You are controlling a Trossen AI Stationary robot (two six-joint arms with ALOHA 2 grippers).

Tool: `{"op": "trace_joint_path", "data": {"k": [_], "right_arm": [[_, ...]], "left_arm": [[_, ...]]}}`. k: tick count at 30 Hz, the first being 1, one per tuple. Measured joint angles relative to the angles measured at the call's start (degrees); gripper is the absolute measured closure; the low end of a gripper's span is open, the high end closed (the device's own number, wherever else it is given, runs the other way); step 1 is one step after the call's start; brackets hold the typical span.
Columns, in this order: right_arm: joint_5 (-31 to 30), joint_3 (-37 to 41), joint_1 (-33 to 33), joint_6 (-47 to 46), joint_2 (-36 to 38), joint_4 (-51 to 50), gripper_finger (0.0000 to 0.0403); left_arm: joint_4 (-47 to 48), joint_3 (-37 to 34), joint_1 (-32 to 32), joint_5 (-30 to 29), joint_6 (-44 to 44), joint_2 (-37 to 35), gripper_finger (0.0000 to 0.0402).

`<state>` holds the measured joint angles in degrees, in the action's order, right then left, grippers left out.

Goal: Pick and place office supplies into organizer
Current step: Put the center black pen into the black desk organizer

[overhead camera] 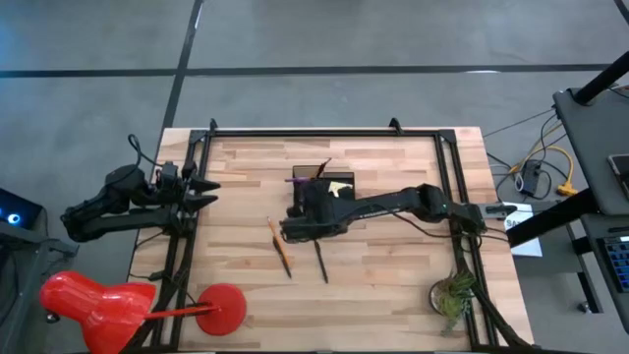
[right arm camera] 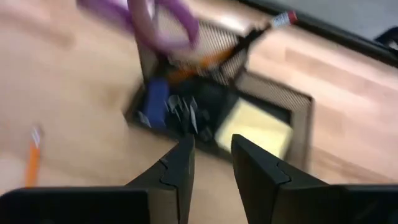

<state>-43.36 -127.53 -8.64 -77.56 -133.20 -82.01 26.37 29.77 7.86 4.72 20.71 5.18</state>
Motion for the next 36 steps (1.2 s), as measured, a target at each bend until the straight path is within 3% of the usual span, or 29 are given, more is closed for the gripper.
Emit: {"op": "trace_joint_path", "data": {"k": [5, 8, 10, 14, 17, 21, 27, 36], "right_arm": [[8.0, -2.1, -2.8, 2.0, 0.0, -6.6, 0.0307], [20.6, -1.9, -4.0, 5.9, 0.5, -5.5, 0.0307], [25.8, -0.7, -4.7, 7.4, -0.1, -3.6, 0.0307], [29.9, 1.0, -5.0, 7.2, -1.8, 3.6, 0.0297], [31.5, 1.0, -5.0, 6.5, -2.2, 7.0, 0.0268], [34.2, 1.6, -4.0, 5.4, -4.0, 7.2, 0.0214], [43.3, 2.4, -1.2, 5.5, -7.4, 9.5, 0.0160], [43.5, 4.6, -0.1, 6.7, -7.6, 11.5, 0.0159]], "left_arm": [[0.4, -0.1, 0.0, 0.2, 0.0, -1.2, 0.0231], [0.4, -0.1, 0.0, 0.2, 0.0, -1.9, 0.0231], [0.7, -0.1, 0.0, 0.2, 0.0, -2.2, 0.0231], [3.3, -0.2, 0.0, 0.1, 0.1, -2.1, 0.0231], [5.8, -0.2, 0.0, 0.1, 0.8, -1.6, 0.0231], [7.2, -0.2, 0.0, 0.0, 7.1, 0.0, 0.0231], [7.1, 0.2, 0.0, 0.9, 15.8, 1.8, 0.0231], [7.1, 0.2, 0.0, 4.2, 18.0, 1.9, 0.0231]]}}
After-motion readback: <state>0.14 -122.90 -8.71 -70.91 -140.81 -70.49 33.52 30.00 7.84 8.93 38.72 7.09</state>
